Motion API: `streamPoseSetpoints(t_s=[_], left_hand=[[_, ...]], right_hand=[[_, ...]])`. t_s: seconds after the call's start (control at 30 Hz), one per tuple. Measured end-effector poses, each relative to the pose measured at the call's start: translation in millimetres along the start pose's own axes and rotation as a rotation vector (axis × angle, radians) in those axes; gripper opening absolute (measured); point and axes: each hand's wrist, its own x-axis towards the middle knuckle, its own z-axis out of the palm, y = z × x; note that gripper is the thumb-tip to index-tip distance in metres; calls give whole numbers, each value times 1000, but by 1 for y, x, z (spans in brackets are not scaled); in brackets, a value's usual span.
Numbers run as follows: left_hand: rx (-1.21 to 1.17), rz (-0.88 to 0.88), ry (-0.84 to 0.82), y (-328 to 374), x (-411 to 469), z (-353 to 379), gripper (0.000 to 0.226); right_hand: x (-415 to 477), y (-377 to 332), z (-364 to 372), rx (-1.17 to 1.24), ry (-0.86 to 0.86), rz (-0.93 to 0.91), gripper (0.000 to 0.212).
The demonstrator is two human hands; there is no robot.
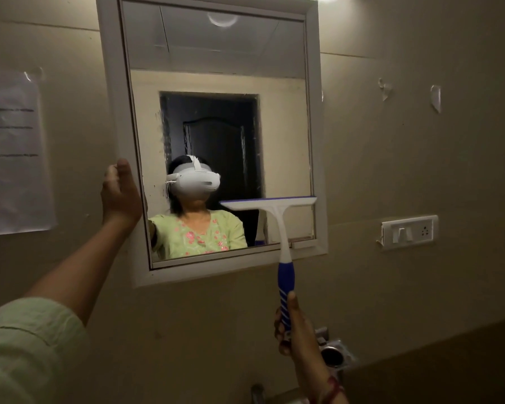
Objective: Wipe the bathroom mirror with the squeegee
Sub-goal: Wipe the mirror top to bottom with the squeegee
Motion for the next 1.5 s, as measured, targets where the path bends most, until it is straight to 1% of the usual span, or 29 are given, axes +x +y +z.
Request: streamPoseSetpoints(t_s=[0.23,0.47,0.53,0.6,0.67,0.77,0.87,0.97,1.03,1.13,1.17,1.2,1.23,1.33,1.4,1.5], left_hand=[[-5,-1,4,-1,0,1,35],[-6,32,4,5,-4,-2,33],[-5,20,11,5,-4,-2,33],[-2,16,15,5,-5,-1,37],[-10,8,12,6,-5,-1,35],[-15,-8,5,6,-5,-2,37],[-13,-35,-4,8,-5,-2,31],[-6,-46,-13,10,-6,-2,31],[-6,-47,-11,9,-5,-3,31],[-7,-52,-11,8,-5,-2,29],[-5,-56,-14,8,-5,-2,31],[-2,-61,-16,9,-5,-2,33],[3,-63,-16,9,-5,-2,33],[4,-62,-10,11,-6,-2,33],[5,-59,-9,10,-6,-3,33],[-12,-49,-11,8,-5,-3,29]], right_hand=[[-16,35,-16,-9,32,114,54],[-11,16,-6,9,-31,85,53],[-12,20,-11,2,-14,83,53],[-15,29,-18,-3,9,114,53],[-18,34,-20,-5,20,140,52],[-19,27,-16,-1,7,97,51],[-17,17,-8,-2,-4,39,52],[-19,22,-10,-5,19,37,53],[-25,32,-14,-7,37,77,58],[-33,45,-17,10,52,112,85],[-34,46,-17,14,61,111,90],[-35,46,-17,16,65,110,90],[-36,44,-16,11,60,111,85],[-37,34,-13,13,38,93,59],[-36,29,-12,13,37,85,54],[-37,27,-12,4,39,96,55]])
